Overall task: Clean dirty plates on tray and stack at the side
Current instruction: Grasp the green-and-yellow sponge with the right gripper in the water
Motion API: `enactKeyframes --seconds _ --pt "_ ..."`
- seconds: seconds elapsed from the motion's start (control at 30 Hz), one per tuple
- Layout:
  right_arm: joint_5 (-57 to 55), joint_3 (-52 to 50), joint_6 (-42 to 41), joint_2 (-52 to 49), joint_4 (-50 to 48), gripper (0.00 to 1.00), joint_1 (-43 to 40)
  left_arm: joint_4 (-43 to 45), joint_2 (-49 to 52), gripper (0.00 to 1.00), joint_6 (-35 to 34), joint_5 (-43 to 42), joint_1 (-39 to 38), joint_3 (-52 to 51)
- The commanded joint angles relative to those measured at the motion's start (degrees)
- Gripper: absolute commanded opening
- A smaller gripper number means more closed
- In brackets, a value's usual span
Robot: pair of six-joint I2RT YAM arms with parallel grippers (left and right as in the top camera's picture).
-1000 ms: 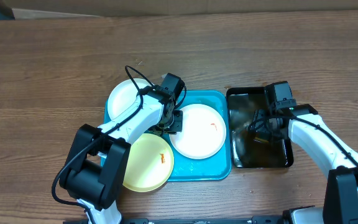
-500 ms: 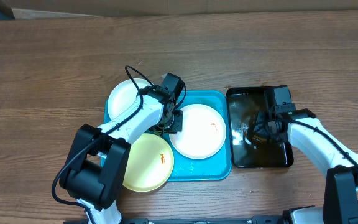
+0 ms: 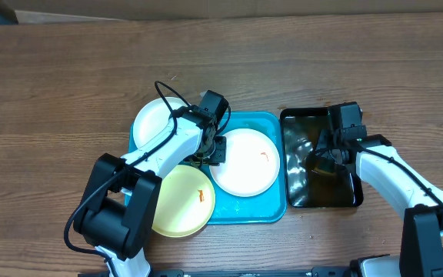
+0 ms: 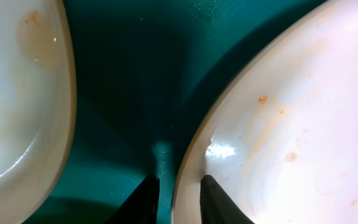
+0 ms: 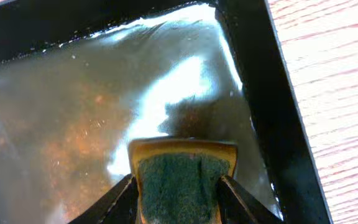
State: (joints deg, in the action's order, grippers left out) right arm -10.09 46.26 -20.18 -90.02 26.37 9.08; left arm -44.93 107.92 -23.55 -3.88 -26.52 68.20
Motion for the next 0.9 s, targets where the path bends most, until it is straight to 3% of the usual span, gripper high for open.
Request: enactKeyframes --seconds 0.0,0.17,0.23,0.33,0.67,0.7,0.73,0.77,0.8,0.83,0.87 --pt "0.83 -0.2 -1.05 -0.24 -0.37 0.54 -0.13 0.44 -0.24 0.25 0.2 -0.22 -0.17 -0.13" --pt "2.64 -0.2 -1.05 -0.24 -0.11 0.63 -0.15 0.72 -0.24 0.26 0.2 -0.2 -0.17 -0.13" --pt "2.64 -0.2 -1.03 -0.24 0.04 0.63 -0.15 0.72 -0.24 0.25 0.2 -0.22 -0.17 -0.13" --pt "2.62 -0.2 -1.03 -0.46 -0.15 0.49 -0.15 0.79 -0.24 0.25 0.2 -0.2 -0.17 -0.13" --pt "3.15 -0.2 -1.03 -5.14 -0.76 0.52 -0.15 1.07 -0.24 0.26 0.2 -0.22 -0.17 -0.13" --pt "3.89 -0.2 -1.01 -5.27 -1.29 0.43 -0.15 1.07 -0.24 0.26 0.2 -0.22 -0.17 -0.13" --pt "4.7 -0.15 -0.98 -5.25 -1.81 0.22 -0.15 1.07 -0.24 0.26 0.2 -0.22 -0.17 -0.13" --pt "5.27 0.2 -0.96 -5.03 -1.88 0.09 -0.15 1.05 -0.22 0.26 0.2 -0.22 -0.17 -0.13" --pt "5.66 0.81 -0.76 -4.96 -1.55 0.08 -0.15 1.05 -0.24 0.26 0.2 -0.2 -0.17 -0.13" --pt "6.19 1.7 -0.57 -4.79 -0.57 0.14 -0.15 1.05 -0.24 0.26 0.22 -0.2 -0.17 -0.13" --pt "6.43 2.67 -0.59 -4.66 0.76 0.34 -0.15 1.05 -0.24 0.26 0.2 -0.2 -0.17 -0.13"
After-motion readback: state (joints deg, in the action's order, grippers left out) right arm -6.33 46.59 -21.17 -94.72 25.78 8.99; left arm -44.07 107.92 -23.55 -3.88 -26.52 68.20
